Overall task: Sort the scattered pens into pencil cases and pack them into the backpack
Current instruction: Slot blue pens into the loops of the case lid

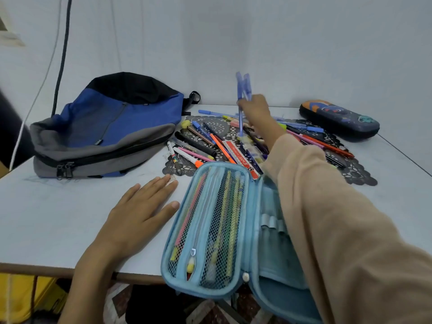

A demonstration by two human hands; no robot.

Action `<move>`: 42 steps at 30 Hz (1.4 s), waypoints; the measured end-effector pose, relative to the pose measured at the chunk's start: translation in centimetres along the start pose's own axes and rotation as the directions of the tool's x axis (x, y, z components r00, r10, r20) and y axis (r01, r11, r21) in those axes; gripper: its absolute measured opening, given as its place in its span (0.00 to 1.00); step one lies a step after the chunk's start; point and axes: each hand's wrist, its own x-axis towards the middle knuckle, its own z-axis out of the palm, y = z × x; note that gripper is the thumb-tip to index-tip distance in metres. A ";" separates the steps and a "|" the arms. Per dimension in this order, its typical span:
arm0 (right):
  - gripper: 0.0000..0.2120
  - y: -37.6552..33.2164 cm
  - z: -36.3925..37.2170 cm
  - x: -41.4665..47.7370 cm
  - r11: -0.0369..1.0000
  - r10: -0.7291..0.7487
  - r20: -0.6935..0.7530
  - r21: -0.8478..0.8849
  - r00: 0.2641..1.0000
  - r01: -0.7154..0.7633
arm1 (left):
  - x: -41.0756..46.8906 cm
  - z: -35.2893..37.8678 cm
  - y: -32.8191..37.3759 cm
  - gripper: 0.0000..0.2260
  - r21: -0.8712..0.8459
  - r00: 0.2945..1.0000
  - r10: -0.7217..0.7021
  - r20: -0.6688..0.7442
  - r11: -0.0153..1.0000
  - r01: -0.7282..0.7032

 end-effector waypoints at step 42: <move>0.10 3.0 -10.7 -9.6 0.981 0.029 0.416 0.162 0.909 -0.106 | 0.0 0.4 -0.3 0.35 0.012 1.000 -0.017 -0.008 1.000 0.017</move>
